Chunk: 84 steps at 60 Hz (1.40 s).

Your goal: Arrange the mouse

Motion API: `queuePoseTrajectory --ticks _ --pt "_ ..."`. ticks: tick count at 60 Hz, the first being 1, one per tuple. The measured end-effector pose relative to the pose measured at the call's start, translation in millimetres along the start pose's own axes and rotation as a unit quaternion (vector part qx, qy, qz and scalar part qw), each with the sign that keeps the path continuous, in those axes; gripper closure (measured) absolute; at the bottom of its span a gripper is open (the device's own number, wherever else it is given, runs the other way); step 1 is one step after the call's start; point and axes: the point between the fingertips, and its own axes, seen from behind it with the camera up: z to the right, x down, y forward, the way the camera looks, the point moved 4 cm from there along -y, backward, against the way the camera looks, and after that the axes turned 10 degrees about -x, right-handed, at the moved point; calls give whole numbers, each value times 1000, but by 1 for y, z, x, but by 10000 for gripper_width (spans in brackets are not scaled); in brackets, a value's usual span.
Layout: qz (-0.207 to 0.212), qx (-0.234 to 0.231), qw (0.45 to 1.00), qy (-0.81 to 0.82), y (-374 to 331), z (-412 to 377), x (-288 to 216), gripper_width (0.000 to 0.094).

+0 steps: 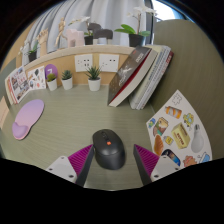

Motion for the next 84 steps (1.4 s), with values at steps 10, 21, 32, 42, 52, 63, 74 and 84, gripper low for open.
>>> queuePoseTrajectory --ticks 10,21,32,42,52,63,74,84 --pt "-8 -8 1000 19 20 9 -13 226" --pt "-13 -10 999 46 29 9 -15 413" --pt "-4 0 998 56 29 8 -16 488" --pt "-17 3 998 58 30 9 -15 587" --pt "-40 23 997 57 28 6 -21 588" --pt "26 44 997 53 -19 -51 -110 587" --pt "131 20 989 61 -74 -179 -225 586" --pt "162 -12 986 30 -59 -294 -268 588"
